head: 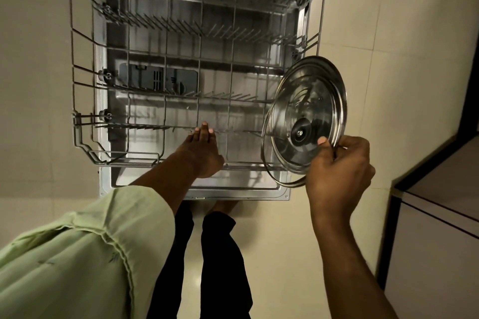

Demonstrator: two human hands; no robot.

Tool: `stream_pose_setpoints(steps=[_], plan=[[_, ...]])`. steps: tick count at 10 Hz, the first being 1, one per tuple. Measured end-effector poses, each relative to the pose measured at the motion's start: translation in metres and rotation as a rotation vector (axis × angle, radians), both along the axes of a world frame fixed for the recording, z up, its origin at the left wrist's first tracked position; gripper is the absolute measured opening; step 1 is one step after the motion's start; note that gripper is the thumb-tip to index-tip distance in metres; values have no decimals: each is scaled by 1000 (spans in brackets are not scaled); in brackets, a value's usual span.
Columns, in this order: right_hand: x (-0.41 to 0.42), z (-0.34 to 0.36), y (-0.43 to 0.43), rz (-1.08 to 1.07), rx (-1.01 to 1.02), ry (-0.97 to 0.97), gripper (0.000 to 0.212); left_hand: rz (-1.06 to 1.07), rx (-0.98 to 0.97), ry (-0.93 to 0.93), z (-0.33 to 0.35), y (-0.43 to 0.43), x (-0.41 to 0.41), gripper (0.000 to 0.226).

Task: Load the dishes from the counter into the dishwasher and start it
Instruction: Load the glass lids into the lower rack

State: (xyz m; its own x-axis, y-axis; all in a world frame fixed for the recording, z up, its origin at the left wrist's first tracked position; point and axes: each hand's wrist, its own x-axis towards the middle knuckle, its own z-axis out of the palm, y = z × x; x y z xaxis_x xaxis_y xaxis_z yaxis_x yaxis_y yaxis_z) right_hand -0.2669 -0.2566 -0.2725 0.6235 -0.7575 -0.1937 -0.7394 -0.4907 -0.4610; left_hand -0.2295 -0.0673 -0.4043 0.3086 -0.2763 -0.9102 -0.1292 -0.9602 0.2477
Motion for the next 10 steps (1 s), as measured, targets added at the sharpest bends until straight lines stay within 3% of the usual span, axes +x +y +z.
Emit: stream_pose_setpoints(steps=[5,8,10], plan=[[23,-37,13,163,-16,122,35,20,-28,-10,1,3,-2,78],[17,-40,13,150,29,65,34,26,-46,-8,0,4,-1,77],[11,-41,25,197,-53,29,51,16,-41,-40,-1,6,-3,77]])
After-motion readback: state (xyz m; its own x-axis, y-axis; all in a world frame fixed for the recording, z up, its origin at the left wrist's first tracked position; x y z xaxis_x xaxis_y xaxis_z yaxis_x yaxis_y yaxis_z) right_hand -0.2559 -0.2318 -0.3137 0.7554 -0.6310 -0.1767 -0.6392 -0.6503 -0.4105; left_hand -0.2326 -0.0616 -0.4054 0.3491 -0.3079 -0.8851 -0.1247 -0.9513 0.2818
